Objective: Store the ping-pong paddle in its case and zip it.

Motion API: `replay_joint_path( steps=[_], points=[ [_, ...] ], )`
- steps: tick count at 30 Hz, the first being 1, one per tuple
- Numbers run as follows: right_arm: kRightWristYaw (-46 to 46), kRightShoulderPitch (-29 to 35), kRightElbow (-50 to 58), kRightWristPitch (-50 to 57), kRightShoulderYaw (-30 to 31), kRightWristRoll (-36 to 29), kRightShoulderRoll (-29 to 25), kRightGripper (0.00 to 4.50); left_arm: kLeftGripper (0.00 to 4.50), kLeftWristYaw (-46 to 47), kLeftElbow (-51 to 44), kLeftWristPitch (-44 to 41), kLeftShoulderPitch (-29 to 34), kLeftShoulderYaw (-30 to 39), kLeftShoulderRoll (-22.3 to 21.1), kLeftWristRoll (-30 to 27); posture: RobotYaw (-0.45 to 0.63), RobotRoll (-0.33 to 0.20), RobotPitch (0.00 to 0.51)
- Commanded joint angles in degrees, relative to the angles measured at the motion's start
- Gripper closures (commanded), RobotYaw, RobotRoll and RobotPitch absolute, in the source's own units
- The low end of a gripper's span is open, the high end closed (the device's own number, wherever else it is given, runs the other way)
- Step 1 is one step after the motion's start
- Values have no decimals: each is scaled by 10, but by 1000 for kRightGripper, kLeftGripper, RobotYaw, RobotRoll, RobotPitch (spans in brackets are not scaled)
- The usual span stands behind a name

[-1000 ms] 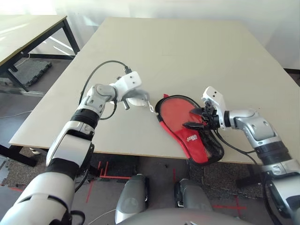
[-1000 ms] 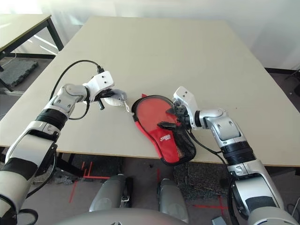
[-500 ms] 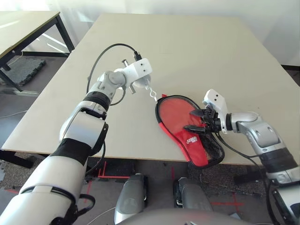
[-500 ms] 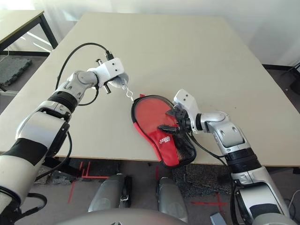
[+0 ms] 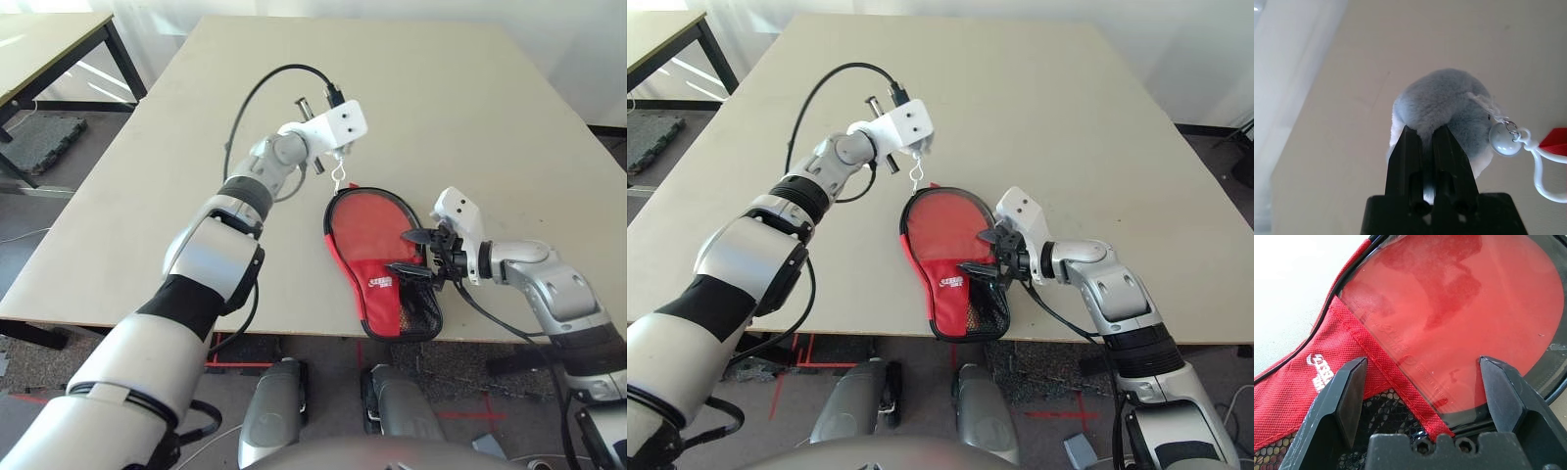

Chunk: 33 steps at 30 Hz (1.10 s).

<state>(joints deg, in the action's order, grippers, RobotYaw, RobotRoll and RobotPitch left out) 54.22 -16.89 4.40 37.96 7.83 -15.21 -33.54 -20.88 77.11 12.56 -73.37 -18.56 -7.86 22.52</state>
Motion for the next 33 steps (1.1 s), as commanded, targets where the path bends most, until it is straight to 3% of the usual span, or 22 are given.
replay_joint_path(
  steps=[1,9,15,21,31,32,33],
  points=[
    [-5,24,-30,34,24,7,-7,0,4497,-25,0,13,20,-15,2,20,28,0,132],
    [-5,12,-41,31,31,7,-2,0,4497,-54,-7,33,37,-7,18,12,38,0,136],
    [-12,14,-38,31,34,6,4,0,4497,93,-9,59,5,11,27,14,12,0,138],
    [-20,24,-26,35,33,2,6,0,4497,-48,-9,101,25,23,60,-13,2,0,138],
    [-20,21,-32,33,34,1,7,0,4497,-220,-17,108,59,27,65,-28,17,0,131],
    [-20,19,-34,32,35,1,7,0,3820,-230,-18,107,61,29,64,-30,18,0,129],
    [-19,17,-36,31,35,2,7,0,3512,-237,-20,104,62,32,63,-35,19,0,127]
  ],
)
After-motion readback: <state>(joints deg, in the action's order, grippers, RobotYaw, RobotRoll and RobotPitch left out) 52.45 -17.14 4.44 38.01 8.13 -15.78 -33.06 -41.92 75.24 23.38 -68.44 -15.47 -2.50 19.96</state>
